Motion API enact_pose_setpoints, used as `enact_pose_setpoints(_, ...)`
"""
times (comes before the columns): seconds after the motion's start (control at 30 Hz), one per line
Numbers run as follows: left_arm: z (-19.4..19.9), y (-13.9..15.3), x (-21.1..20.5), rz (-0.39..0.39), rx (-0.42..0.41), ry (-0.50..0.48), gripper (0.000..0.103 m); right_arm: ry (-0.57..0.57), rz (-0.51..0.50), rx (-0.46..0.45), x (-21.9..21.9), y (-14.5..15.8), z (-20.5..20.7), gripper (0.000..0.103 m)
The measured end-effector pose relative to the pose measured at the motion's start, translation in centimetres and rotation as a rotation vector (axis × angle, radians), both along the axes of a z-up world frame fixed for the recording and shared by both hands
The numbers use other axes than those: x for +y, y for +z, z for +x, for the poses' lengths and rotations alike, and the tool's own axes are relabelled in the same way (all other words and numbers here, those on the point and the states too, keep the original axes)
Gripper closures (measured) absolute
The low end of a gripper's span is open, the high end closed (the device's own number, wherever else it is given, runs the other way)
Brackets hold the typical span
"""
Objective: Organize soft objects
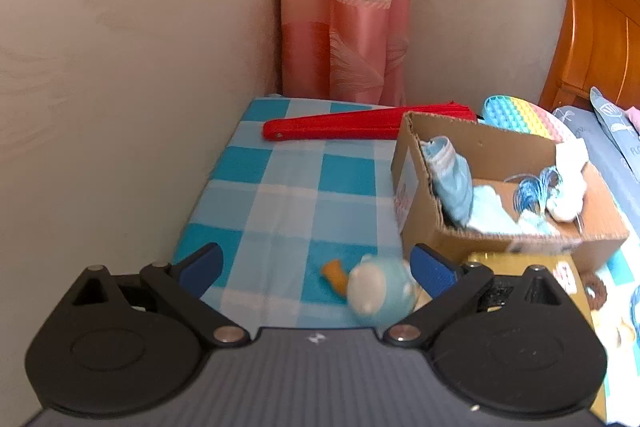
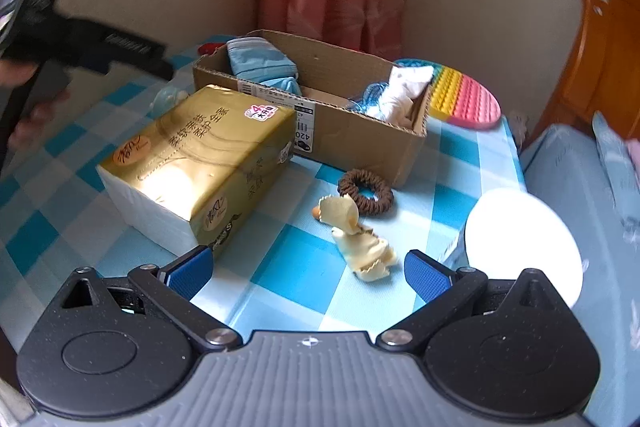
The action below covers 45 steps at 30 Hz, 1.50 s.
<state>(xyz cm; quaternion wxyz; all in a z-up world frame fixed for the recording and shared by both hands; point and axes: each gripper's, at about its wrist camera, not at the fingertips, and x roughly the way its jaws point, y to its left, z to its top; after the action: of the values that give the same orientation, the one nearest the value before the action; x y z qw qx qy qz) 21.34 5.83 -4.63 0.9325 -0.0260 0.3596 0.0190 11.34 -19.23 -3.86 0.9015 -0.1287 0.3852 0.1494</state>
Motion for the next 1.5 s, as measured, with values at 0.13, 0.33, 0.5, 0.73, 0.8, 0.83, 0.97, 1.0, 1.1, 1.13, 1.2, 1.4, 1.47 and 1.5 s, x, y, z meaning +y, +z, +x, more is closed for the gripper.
enact_pose_setpoints(0.13,1.7,-1.1,0.1,-0.005,0.037,0.011,0.003,0.076,-0.048,-0.02,0.3,0.0,0.7,0.002)
enact_pose_setpoints(0.33,0.5,-1.6,1.1,-0.05,0.072,0.013,0.003,0.154,-0.123,-0.013,0.4,-0.4,2.7,0.018)
enact_pose_setpoints(0.5,-2.0,-2.0,1.7,-0.049,0.088,0.026,0.001,0.189,-0.191,0.018,0.0,-1.3,4.4,0.03)
enact_pose_setpoints(0.73,-4.6,-3.0,2.2,-0.02,0.141,0.056,0.002,0.222,-0.217,0.076,-0.4,-2.5,6.2,0.047)
enact_pose_setpoints(0.8,-5.2,-3.2,2.3,-0.005,0.144,0.057,0.002,0.22,-0.215,0.094,-0.5,-2.4,6.6,0.053)
enact_pose_setpoints(0.83,-5.4,-3.1,2.4,-0.014,0.139,0.055,0.002,0.217,-0.216,0.1,-0.5,-2.4,6.8,0.056)
enact_pose_setpoints(0.97,-6.2,-2.2,2.6,-0.043,0.1,0.039,0.002,0.217,-0.176,0.138,-0.7,-2.3,6.5,0.07)
enact_pose_setpoints(1.0,-6.3,-2.0,2.6,-0.041,0.089,0.034,0.002,0.214,-0.167,0.143,-0.7,-2.3,6.3,0.071)
enact_pose_setpoints(1.1,-6.4,-1.4,2.2,-0.035,0.058,0.018,0.002,0.222,-0.142,0.158,-0.5,-2.2,5.5,0.071)
enact_pose_setpoints(1.13,-6.2,-1.3,2.0,-0.03,0.051,0.016,0.002,0.225,-0.134,0.162,-0.5,-2.1,5.1,0.071)
enact_pose_setpoints(1.2,-6.1,-1.2,1.7,-0.013,0.039,0.003,0.002,0.231,-0.111,0.175,-0.3,-2.0,4.4,0.072)
enact_pose_setpoints(1.4,-5.8,-1.0,1.5,-0.035,-0.008,-0.048,0.002,0.213,-0.065,0.19,-0.1,-1.9,2.6,0.07)
enact_pose_setpoints(1.47,-5.5,-0.9,1.4,-0.041,0.0,-0.052,0.002,0.198,-0.048,0.186,-0.2,-2.0,2.3,0.068)
enact_pose_setpoints(1.5,-5.3,-0.9,1.3,-0.042,0.003,-0.058,0.002,0.189,-0.04,0.183,-0.3,-2.2,2.2,0.067)
